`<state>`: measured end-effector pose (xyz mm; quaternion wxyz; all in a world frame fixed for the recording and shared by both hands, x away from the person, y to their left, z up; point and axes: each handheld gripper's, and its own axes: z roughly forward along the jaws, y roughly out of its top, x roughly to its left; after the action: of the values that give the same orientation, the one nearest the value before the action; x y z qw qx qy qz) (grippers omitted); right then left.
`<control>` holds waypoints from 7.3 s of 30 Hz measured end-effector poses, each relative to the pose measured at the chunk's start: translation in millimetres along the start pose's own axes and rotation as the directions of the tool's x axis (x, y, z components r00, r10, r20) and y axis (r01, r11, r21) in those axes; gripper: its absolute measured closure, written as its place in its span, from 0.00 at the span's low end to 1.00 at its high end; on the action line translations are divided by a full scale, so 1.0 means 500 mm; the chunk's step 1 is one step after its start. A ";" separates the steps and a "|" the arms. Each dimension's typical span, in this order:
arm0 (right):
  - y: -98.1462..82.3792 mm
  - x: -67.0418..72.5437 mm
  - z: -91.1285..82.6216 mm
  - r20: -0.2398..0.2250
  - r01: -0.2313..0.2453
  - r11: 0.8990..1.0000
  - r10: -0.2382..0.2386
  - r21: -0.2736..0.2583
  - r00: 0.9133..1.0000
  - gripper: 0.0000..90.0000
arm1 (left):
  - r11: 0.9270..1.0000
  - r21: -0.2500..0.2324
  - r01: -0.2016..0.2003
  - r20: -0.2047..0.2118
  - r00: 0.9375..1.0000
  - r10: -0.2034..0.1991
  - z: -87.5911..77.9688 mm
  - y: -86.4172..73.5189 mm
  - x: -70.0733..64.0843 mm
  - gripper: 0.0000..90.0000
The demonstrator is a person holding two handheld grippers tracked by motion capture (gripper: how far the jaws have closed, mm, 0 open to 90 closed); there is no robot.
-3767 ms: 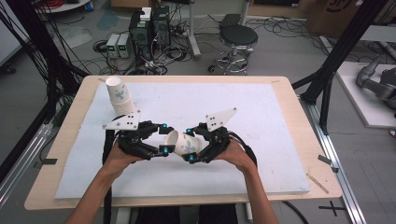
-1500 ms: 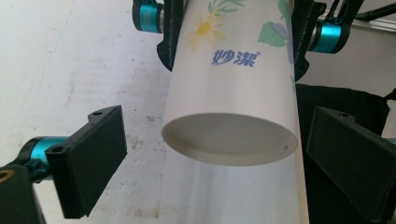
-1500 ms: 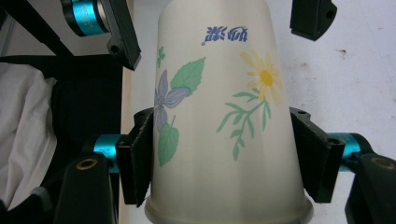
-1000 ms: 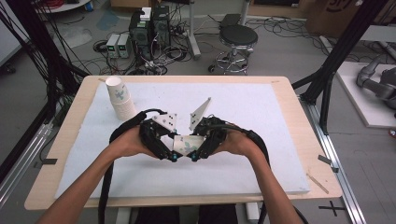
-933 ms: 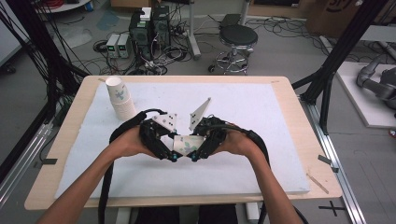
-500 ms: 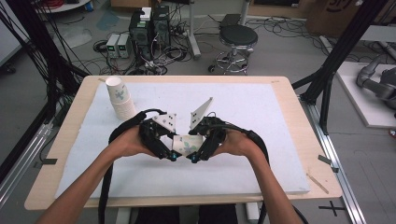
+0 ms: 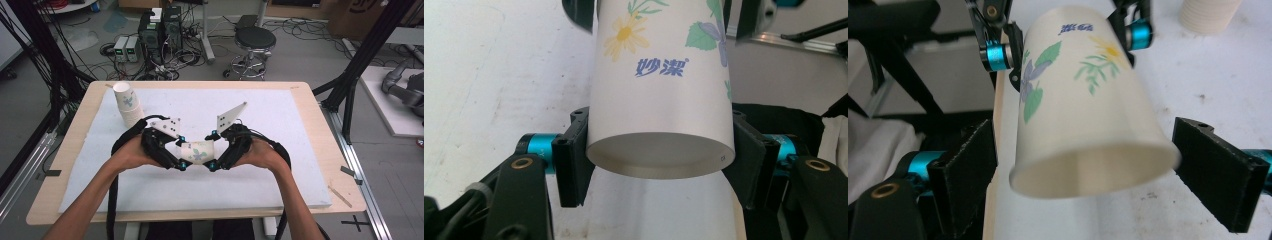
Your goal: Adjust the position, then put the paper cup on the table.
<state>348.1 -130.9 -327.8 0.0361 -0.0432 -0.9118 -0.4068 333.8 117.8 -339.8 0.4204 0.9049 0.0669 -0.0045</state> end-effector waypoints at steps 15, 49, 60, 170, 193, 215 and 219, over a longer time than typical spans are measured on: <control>-0.086 0.004 -0.026 0.025 -0.038 0.953 0.048 -0.301 0.999 0.14 | 0.921 -0.388 0.046 -0.018 0.998 -0.058 -0.038 -0.100 -0.017 0.40; -0.085 0.003 0.037 -0.089 -0.040 0.868 -0.005 -0.495 0.996 0.14 | 0.832 -0.552 0.060 0.035 0.998 -0.049 0.048 -0.110 -0.027 0.40; -0.076 0.002 0.045 -0.111 -0.028 0.863 -0.032 -0.504 0.993 0.20 | 0.838 -0.544 0.052 0.044 0.998 -0.033 0.053 -0.106 -0.029 0.40; -0.021 -0.130 0.149 0.369 -0.286 0.937 0.198 0.201 0.908 0.38 | 0.802 -0.570 0.177 -0.488 0.713 -0.504 -0.025 -0.355 -0.046 0.02; -0.028 -0.133 0.188 0.379 -0.262 0.940 0.166 0.218 0.910 0.28 | 0.798 -0.576 0.176 -0.485 0.712 -0.508 -0.025 -0.356 -0.047 0.02; -0.100 -0.087 0.125 0.402 -0.257 0.965 0.212 0.060 0.891 0.15 | 0.794 -0.581 0.178 -0.477 0.717 -0.509 -0.027 -0.358 -0.047 0.02; -0.143 -0.054 0.087 0.414 -0.256 0.966 0.249 -0.040 0.876 0.15 | 0.795 -0.580 0.175 -0.477 0.719 -0.506 -0.026 -0.358 -0.046 0.02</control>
<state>365.9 -147.5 -412.1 -0.1057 -0.2468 -0.8882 -0.3728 287.9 239.2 -465.7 0.5841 0.6870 0.3692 0.2248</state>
